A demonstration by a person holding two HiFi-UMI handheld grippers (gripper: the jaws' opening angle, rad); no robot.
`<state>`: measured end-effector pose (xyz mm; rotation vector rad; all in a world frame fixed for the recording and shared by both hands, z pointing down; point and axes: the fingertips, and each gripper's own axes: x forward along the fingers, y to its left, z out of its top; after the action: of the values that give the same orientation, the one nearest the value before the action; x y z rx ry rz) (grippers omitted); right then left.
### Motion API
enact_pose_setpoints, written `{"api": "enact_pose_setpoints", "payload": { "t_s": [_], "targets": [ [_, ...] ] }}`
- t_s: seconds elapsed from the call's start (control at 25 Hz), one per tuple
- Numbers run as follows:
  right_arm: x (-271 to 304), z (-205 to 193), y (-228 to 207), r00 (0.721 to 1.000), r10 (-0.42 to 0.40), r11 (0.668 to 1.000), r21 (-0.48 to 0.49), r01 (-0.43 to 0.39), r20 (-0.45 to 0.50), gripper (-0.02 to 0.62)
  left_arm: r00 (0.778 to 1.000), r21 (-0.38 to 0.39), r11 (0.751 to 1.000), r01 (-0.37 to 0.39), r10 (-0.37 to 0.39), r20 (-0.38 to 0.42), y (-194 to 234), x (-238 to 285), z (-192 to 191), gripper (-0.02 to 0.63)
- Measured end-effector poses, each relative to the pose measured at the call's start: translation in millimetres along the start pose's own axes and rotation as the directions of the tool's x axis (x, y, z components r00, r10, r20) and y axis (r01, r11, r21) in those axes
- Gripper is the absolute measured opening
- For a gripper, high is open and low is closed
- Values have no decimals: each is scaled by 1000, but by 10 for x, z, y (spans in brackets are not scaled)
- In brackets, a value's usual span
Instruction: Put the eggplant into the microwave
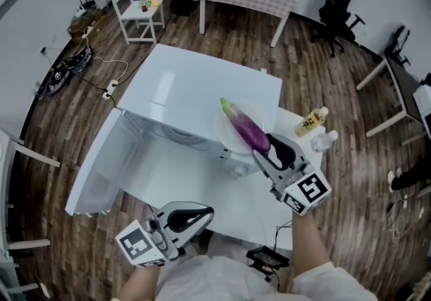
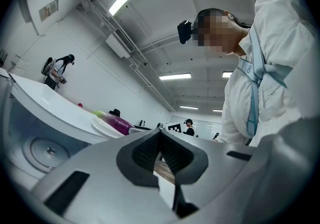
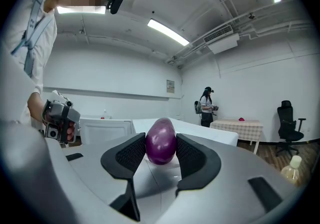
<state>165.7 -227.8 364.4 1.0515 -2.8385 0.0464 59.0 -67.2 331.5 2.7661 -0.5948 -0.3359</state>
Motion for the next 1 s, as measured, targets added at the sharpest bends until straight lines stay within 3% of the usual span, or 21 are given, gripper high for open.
{"api": "enact_pose_setpoints", "payload": {
  "t_s": [1.0],
  "targets": [
    [-74, 36, 1090, 992, -118, 991, 65, 115, 54, 210, 987, -34, 989, 143, -145, -63, 12, -616, 33, 2]
  ]
}}
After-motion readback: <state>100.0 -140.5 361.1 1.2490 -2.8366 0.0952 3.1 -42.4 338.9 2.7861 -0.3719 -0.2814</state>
